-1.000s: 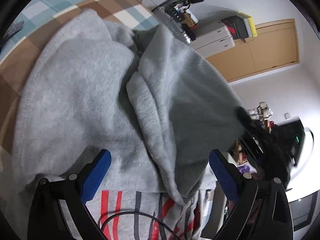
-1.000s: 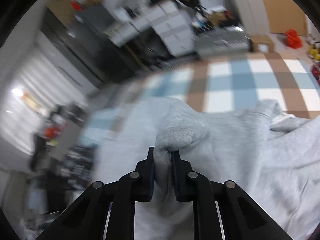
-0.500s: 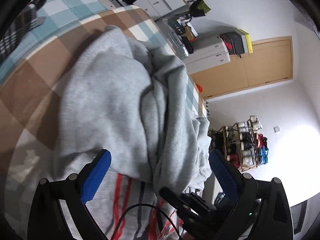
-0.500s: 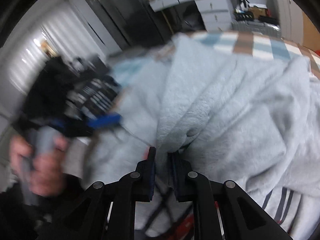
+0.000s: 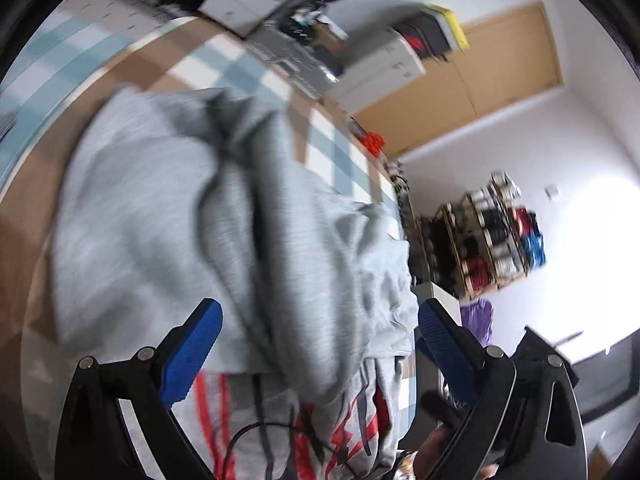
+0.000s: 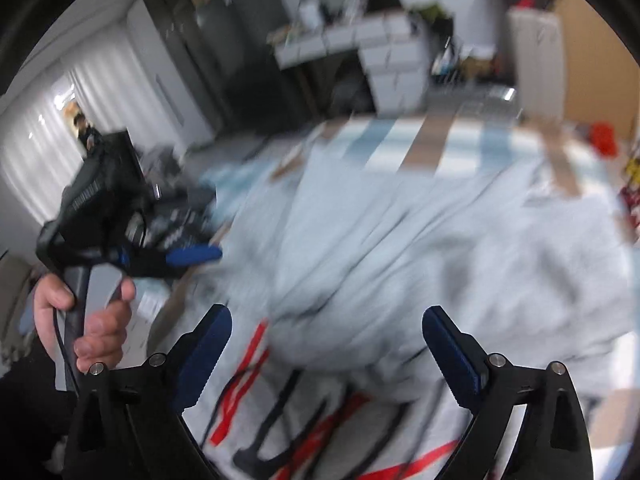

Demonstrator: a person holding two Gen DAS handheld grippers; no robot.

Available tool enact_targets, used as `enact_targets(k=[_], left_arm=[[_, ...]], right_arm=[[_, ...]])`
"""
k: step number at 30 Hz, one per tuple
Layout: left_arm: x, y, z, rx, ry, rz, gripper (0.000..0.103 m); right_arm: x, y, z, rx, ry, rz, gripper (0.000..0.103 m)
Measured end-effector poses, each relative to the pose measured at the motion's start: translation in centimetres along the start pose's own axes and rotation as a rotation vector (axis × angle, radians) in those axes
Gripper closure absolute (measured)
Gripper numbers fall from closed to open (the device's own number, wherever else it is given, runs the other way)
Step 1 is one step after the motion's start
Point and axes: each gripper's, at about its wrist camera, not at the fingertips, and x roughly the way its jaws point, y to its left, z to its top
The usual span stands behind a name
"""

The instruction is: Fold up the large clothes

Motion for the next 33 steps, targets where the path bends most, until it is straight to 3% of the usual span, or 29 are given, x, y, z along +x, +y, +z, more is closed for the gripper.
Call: enact_targets(k=[2,4,7,9,11,13,14,15,16,18,20,22,28,33], left_arm=[[1.4,-1.2,0.7,0.047,0.021,0.015,0.006],[2.4,-1.4,0.9,0.079,0.035,0.043,0.006],[4.3,-0.5,1.0,0.067,0.075,0.126,0.006],[5.2,1.1,1.0,-0.008,0.103,0.108,0.006],[6.0,2.3,0.8,-0.063,0.134,0.079,0.006],[6.5,2.5,0.4,-0.069,0.152,0.048,0.007],[6.6,2.2,0.2,-0.055,0.155,0.047,0.007],[6.6,1.8,0.0,-0.036,0.146,0.048,0.007],[6.6,1.3,-0.1,-0.01,0.142,0.034,0.007],[6.4,0.7,0.0,0.018,0.112,0.051,0.021],[7.0,0.9,0.2,0.022,0.122,0.068,0.065],[7.5,1.4,0.7,0.009,0.136,0.08,0.088],[5.6,2.9,0.1,-0.017,0.106,0.067,0.096],[4.6,3.8,-0.3,-0.043,0.088,0.06,0.096]], right_arm=[[-0.2,-2.0,0.8,0.082,-0.035,-0.031,0.005],[1.2,-4.6,1.4,0.184,-0.004,-0.078,0.005],[3.7,-7.8,1.4,0.328,0.058,0.005,0.008],[5.6,-9.3,0.9,0.41,0.113,0.053,0.01],[7.3,-10.2,0.6,0.458,0.165,0.078,0.021],[8.4,-10.4,0.1,0.482,0.202,0.096,0.042],[8.5,-10.5,0.0,0.488,0.206,0.08,0.049],[8.3,-10.7,0.0,0.495,0.189,0.079,0.069],[8.0,-11.0,-0.1,0.517,0.159,0.106,0.082],[7.5,-11.6,-0.1,0.539,0.139,0.112,0.09],[6.9,-12.2,-0.1,0.543,0.118,0.094,0.095],[6.0,-12.7,0.1,0.552,0.082,0.059,0.097],[2.7,-13.9,0.5,0.528,-0.029,-0.049,0.097],[1.8,-14.3,0.0,0.518,-0.04,-0.134,0.098]])
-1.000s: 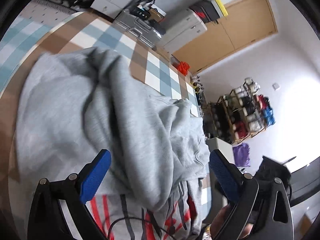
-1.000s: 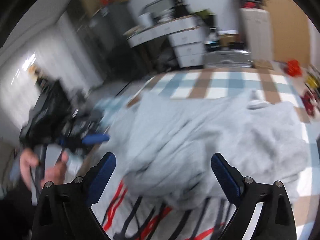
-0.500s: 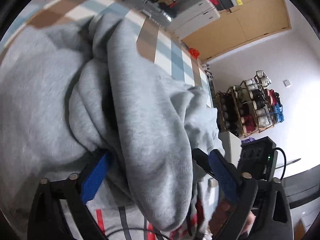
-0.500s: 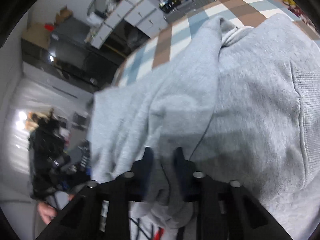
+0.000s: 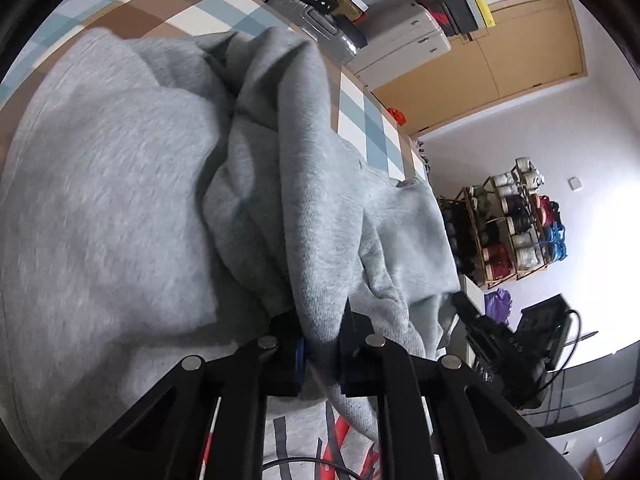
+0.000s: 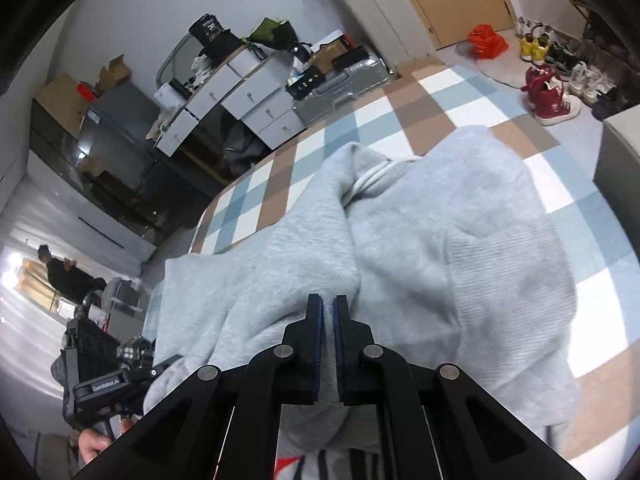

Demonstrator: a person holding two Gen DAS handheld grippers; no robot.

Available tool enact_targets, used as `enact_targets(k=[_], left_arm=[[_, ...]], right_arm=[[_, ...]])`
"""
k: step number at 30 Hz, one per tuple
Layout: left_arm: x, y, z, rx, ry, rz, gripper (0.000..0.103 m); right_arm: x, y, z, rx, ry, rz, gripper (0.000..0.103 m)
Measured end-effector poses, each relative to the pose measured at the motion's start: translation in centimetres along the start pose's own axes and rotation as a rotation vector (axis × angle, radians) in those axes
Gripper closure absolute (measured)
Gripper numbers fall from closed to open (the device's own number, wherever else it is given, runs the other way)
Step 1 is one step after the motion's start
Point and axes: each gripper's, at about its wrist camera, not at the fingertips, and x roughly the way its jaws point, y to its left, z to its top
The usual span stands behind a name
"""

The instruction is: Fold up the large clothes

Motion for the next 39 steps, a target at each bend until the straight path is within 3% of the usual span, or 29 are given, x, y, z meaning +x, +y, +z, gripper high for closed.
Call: enact_targets(k=[4,7,11,12,13,15,17,21,24,26,27,28,31,35,39], left_arm=[[0.2,1.4,-0.5,-0.035,0.005,-0.035,0.094],[-0.4,1.8,-0.7,-0.054,0.008,-0.088,0.093],[-1.8,0.2,-1.1,0.002,-0.019,-0.082,0.088],[-1.7,-0.2,-1.2,0.017,-0.03,-0.087,0.085],[-2.1,-0.8,-1.4,0.041,-0.044,-0.088,0.08],[-2.3,-1.7,-1.7,0.064,-0.063,-0.082,0.064],[-2.4,-2.0,-2.3,0.065,-0.078,-0.091,0.044],[-1.5,-1.5,-2.4,0.037,-0.072,-0.07,0.042],[-0.7,-1.4,-2.2,0.016,-0.058,-0.07,0.042],[-0.6,-1.5,-2.3,0.018,-0.057,-0.063,0.042],[-0.2,-1.7,-2.2,0.027,-0.053,-0.061,0.042],[-0.2,-1.7,-2.2,0.034,-0.05,-0.059,0.042],[0.0,-2.0,-2.2,0.047,-0.05,-0.056,0.042],[-0.4,-1.9,-2.2,0.049,-0.062,-0.062,0.042],[-0.8,-1.3,-2.3,0.035,-0.059,-0.074,0.042]], right_arm=[[0.9,-2.3,-1.6,0.017,0.044,-0.062,0.097],[0.0,-2.8,-1.6,0.002,0.042,-0.044,0.097],[-3.3,-1.4,-1.0,-0.005,-0.005,0.024,0.093],[-3.9,-0.8,-1.2,-0.003,-0.01,0.056,0.081],[-4.2,-0.1,-1.5,-0.004,0.005,0.116,0.036],[-4.6,1.1,-2.6,-0.008,0.001,0.203,0.0],[-3.9,2.5,-3.6,-0.023,0.033,0.252,0.0],[-0.1,3.6,-4.9,0.033,0.173,0.282,0.0],[2.6,3.4,-5.0,0.103,0.239,0.282,0.008],[4.3,3.3,-4.9,0.148,0.285,0.266,0.018],[4.6,3.3,-4.8,0.16,0.295,0.253,0.034],[4.9,3.4,-4.7,0.17,0.3,0.249,0.065],[4.4,4.2,-4.2,0.132,0.258,0.205,0.087],[1.3,4.4,-4.1,0.087,0.131,0.269,0.091],[-1.5,3.6,-5.3,0.063,0.074,0.289,0.091]])
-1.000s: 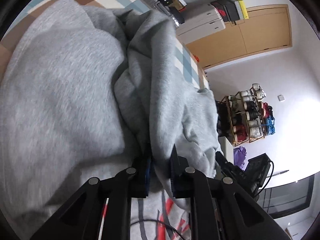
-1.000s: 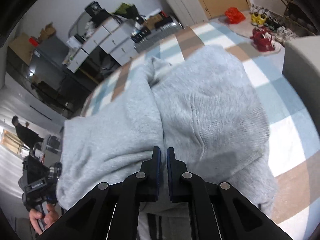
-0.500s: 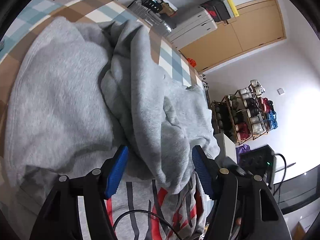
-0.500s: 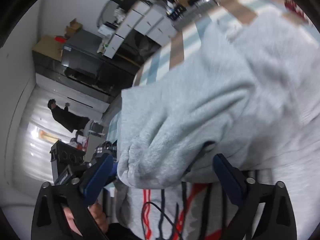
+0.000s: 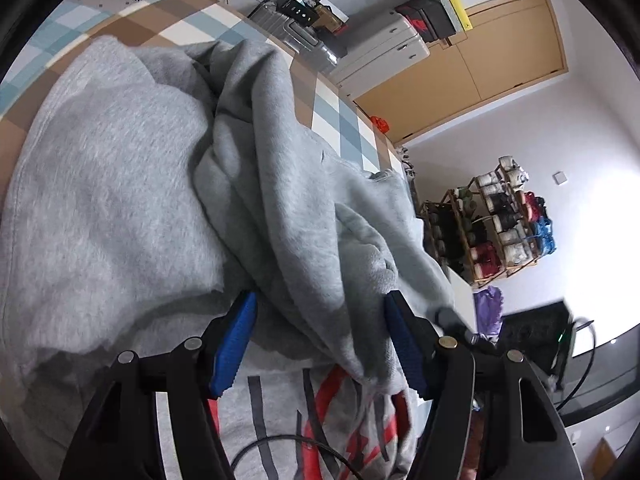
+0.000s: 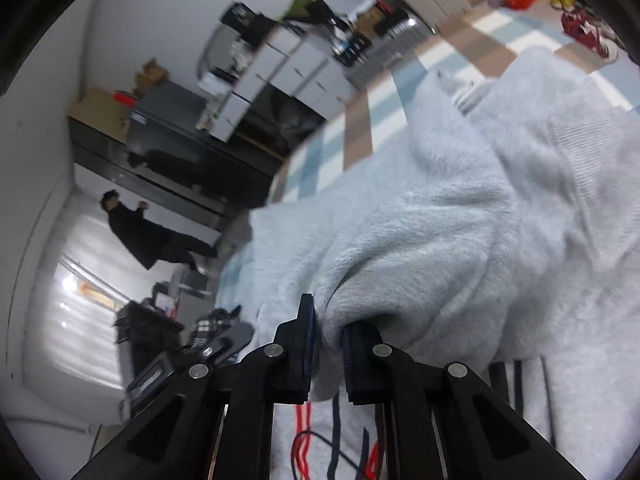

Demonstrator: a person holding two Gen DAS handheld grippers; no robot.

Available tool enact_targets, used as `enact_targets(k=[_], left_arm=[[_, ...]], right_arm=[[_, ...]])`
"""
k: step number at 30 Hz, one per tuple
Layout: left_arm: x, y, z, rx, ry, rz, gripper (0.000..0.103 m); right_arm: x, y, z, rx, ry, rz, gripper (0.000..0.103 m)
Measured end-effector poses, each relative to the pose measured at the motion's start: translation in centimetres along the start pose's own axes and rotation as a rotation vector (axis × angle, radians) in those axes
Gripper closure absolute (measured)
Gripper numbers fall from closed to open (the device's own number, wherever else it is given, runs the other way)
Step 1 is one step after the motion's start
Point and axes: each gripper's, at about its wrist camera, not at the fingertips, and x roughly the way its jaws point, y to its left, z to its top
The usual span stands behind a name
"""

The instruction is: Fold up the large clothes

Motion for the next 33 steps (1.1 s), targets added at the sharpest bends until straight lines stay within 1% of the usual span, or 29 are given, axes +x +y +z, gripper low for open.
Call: enact_targets(k=[2,3,4,6,7,8,9,10,12,14,15,16,18,20,21,22,23,25,26,27,29,30,31,32,33], left_arm=[[-0.2,0.2,-0.3,0.006,0.002,0.019,0.042],[-0.2,0.4,-0.6,0.017,0.001,0.042,0.042],[-0.2,0.7,-0.8,0.015,0.002,0.06,0.042],[0.0,1.7,-1.1,-0.014,0.021,0.075,0.042],[0.0,2.3,-1.3,-0.049,0.032,0.072,0.042],[-0.1,2.7,-1.4,-0.069,0.037,0.065,0.042],[-0.4,2.8,-1.4,-0.084,0.037,0.054,0.042],[-0.9,2.5,-1.4,-0.082,0.027,0.048,0.042],[-1.9,1.1,-1.2,-0.044,0.0,0.025,0.042],[-2.7,-0.8,-0.7,0.013,-0.032,0.017,0.042],[-2.8,-2.3,-0.2,0.051,-0.036,0.003,0.042],[-2.8,-3.3,0.2,0.073,-0.034,-0.007,0.042],[-2.5,-5.3,1.1,0.119,-0.037,-0.031,0.042],[-1.7,-7.2,1.8,0.183,-0.034,-0.043,0.042],[-0.7,-8.0,2.2,0.219,-0.01,-0.044,0.042],[1.0,-8.6,2.5,0.255,0.041,-0.03,0.042],[2.4,-8.2,2.7,0.269,0.073,0.004,0.042],[4.5,-6.6,2.6,0.244,0.127,0.042,0.042],[5.4,-5.5,2.6,0.221,0.147,0.062,0.042],[5.7,-4.8,2.4,0.198,0.156,0.069,0.042],[5.9,-2.7,2.2,0.133,0.156,0.06,0.042],[5.7,-1.7,2.2,0.117,0.152,0.048,0.045],[5.4,-1.0,2.1,0.124,0.145,0.041,0.057],[5.0,-0.6,1.9,0.136,0.141,0.054,0.067],[4.8,-0.4,1.7,0.14,0.138,0.05,0.067]], right_arm=[[-0.7,-1.2,-1.0,0.002,-0.012,-0.034,0.091],[-0.5,-1.8,-1.4,0.009,-0.005,-0.058,0.091],[-0.2,-3.0,-2.0,0.033,0.011,-0.086,0.091],[0.5,-4.8,-2.7,0.085,0.05,-0.1,0.091],[0.9,-5.3,-2.9,0.103,0.082,-0.103,0.091],[1.0,-5.2,-3.0,0.099,0.096,-0.098,0.091],[0.9,-4.6,-2.8,0.071,0.099,-0.114,0.09],[0.8,-4.0,-2.7,0.042,0.111,-0.13,0.089],[0.7,-2.9,-2.7,-0.007,0.135,-0.146,0.086],[0.4,-1.9,-3.1,-0.048,0.168,-0.136,0.071],[0.3,-1.5,-3.3,-0.071,0.181,-0.135,0.053],[0.1,-1.3,-3.5,-0.082,0.178,-0.148,0.041],[-1.1,-0.5,-3.5,-0.112,0.121,-0.188,0.041],[-2.5,0.5,-2.6,-0.135,0.053,-0.193,0.041],[-3.3,1.1,-2.0,-0.152,0.006,-0.196,0.041],[-3.8,2.2,-0.8,-0.191,-0.052,-0.19,0.041],[-3.7,3.0,0.4,-0.223,-0.075,-0.175,0.039],[-2.4,3.7,2.1,-0.242,-0.063,-0.137,0.031],[-0.6,3.7,3.6,-0.24,-0.021,-0.127,0.031],[0.7,3.3,4.2,-0.235,0.008,-0.125,0.031],[3.2,1.0,5.1,-0.183,0.078,-0.178,0.032],[4.6,-0.5,5.3,-0.147,0.13,-0.207,0.035],[5.5,-1.7,5.1,-0.126,0.166,-0.238,0.044],[6.0,-2.6,4.7,-0.137,0.184,-0.258,0.051],[6.0,-3.0,4.3,-0.177,0.169,-0.279,0.066]])
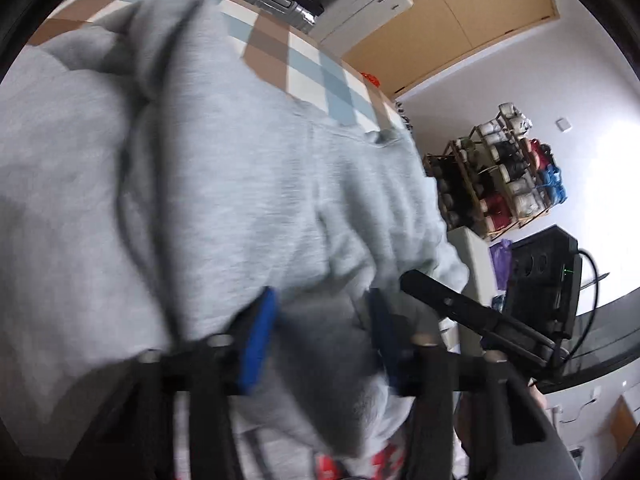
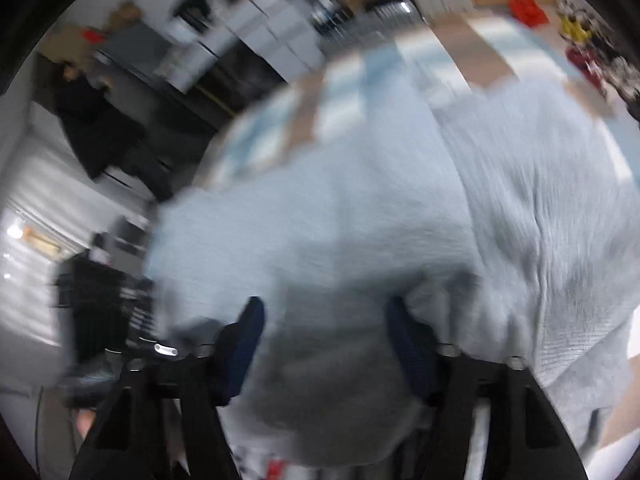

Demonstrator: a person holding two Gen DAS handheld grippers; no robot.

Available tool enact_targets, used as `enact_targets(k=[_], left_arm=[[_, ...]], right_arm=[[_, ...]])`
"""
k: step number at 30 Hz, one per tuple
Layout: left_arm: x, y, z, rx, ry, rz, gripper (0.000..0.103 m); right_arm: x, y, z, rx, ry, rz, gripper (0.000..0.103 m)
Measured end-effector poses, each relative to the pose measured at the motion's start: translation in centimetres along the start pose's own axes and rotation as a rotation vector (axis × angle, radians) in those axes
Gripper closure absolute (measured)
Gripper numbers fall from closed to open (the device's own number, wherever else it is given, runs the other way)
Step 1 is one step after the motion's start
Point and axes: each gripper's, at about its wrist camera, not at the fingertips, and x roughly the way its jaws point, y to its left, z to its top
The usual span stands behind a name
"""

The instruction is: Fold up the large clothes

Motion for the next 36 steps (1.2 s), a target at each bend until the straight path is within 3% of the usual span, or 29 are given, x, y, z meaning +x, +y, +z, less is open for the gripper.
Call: enact_targets(k=[1,3,6,8,9,10,12,14,17,20,24,27,29,32,34,36], left_arm=[[-0.3,0.3,-0.3,0.003,-0.007,-0.019,0.067],[-1.1,0.2,-0.5,0.006,-0.015,-0.009,0.068],[-1.7,-1.7,-0.2,0.035,-0.008,0.064,0.067],[-2.7,-3.0,-0.8,0.075,-0.022,0.088,0.064],[-3.2,-3.1,-0.9,0.091,-0.03,0.104,0.06],[-3.8,-3.7,-1.3,0.118,-0.049,0.138,0.051],[-4.6,-4.6,-2.1,0.159,-0.095,0.197,0.04],[-5.4,-5.0,-2.8,0.193,-0.135,0.253,0.038],[-5.2,-5.2,-3.6,0.231,-0.161,0.347,0.037],[-4.6,-4.6,-4.1,0.246,-0.173,0.423,0.037],[-4.3,-4.0,-4.5,0.239,-0.184,0.461,0.037],[-4.9,-3.6,-4.8,0.232,-0.18,0.465,0.037],[-5.4,-3.6,-4.8,0.231,-0.186,0.486,0.037],[-7.3,-3.6,-4.9,0.225,-0.237,0.501,0.037],[-8.7,-3.5,-4.9,0.212,-0.278,0.504,0.037],[-10.5,-3.2,-5.0,0.187,-0.323,0.511,0.036]], right_arm=[[-0.2,0.1,-0.5,-0.045,-0.026,-0.034,0.075],[-0.5,0.9,-1.6,-0.134,-0.05,-0.085,0.076],[-1.3,3.1,-2.4,-0.231,-0.061,-0.186,0.075],[-2.3,4.6,-2.4,-0.266,-0.089,-0.17,0.074],[-2.8,5.5,-2.6,-0.291,-0.102,-0.14,0.067],[-3.2,6.3,-2.6,-0.317,-0.106,-0.131,0.046],[-3.3,8.2,-3.4,-0.385,-0.135,-0.164,0.017],[-2.2,9.3,-4.2,-0.451,-0.119,-0.223,0.016],[0.8,8.5,-5.2,-0.447,-0.03,-0.303,0.016],[1.7,7.9,-5.8,-0.461,-0.044,-0.352,0.016],[2.6,8.5,-6.5,-0.511,-0.058,-0.428,0.016],[1.9,9.0,-6.1,-0.506,-0.048,-0.426,0.017],[0.2,9.4,-5.4,-0.455,-0.085,-0.387,0.017],[-2.1,10.6,-4.7,-0.403,-0.166,-0.244,0.016],[-1.1,11.8,-4.4,-0.422,-0.146,-0.243,0.016],[2.0,12.1,-4.6,-0.44,-0.048,-0.299,0.016]])
